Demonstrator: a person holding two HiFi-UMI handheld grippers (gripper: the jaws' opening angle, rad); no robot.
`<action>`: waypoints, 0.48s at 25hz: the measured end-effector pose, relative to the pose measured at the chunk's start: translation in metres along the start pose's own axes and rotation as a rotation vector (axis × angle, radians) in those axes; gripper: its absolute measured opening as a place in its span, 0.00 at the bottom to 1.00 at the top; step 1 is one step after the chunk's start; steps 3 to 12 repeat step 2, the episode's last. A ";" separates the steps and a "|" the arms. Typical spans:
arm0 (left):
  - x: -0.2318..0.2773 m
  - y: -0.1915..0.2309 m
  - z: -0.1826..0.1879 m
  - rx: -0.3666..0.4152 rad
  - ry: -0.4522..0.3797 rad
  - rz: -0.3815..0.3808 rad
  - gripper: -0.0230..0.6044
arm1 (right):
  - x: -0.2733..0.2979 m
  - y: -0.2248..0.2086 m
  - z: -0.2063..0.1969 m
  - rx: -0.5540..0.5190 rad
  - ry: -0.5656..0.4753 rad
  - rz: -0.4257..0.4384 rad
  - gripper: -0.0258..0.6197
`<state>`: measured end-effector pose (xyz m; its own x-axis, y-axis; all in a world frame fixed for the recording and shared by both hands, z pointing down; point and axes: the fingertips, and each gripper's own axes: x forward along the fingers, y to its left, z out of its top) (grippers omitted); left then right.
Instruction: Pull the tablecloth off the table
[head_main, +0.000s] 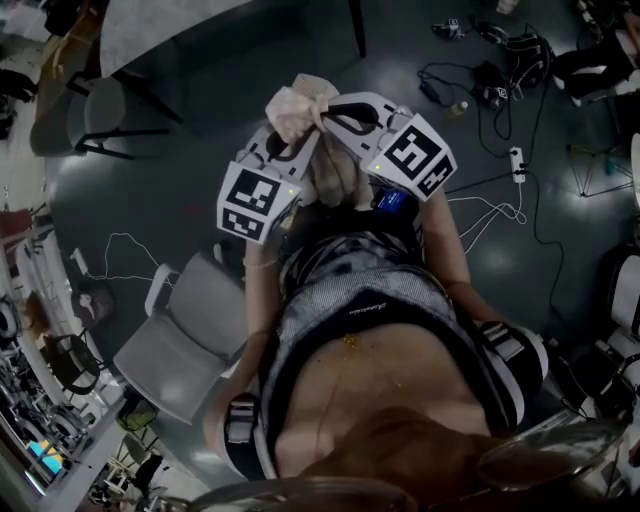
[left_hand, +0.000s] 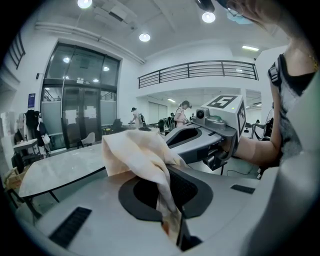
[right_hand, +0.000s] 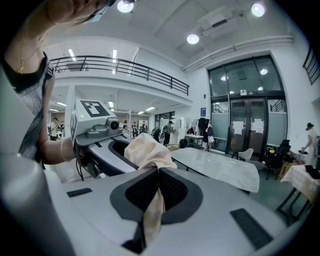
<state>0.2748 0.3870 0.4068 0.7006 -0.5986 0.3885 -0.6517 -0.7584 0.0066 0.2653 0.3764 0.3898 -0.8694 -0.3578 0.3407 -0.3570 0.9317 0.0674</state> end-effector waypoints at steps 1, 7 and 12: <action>0.000 0.000 0.000 0.000 0.000 -0.001 0.07 | 0.000 0.000 0.000 0.000 0.000 -0.001 0.14; 0.000 -0.001 0.000 0.000 0.001 -0.002 0.07 | -0.001 0.000 -0.001 0.001 0.001 -0.002 0.14; 0.000 -0.001 0.000 0.000 0.001 -0.002 0.07 | -0.001 0.000 -0.001 0.001 0.001 -0.002 0.14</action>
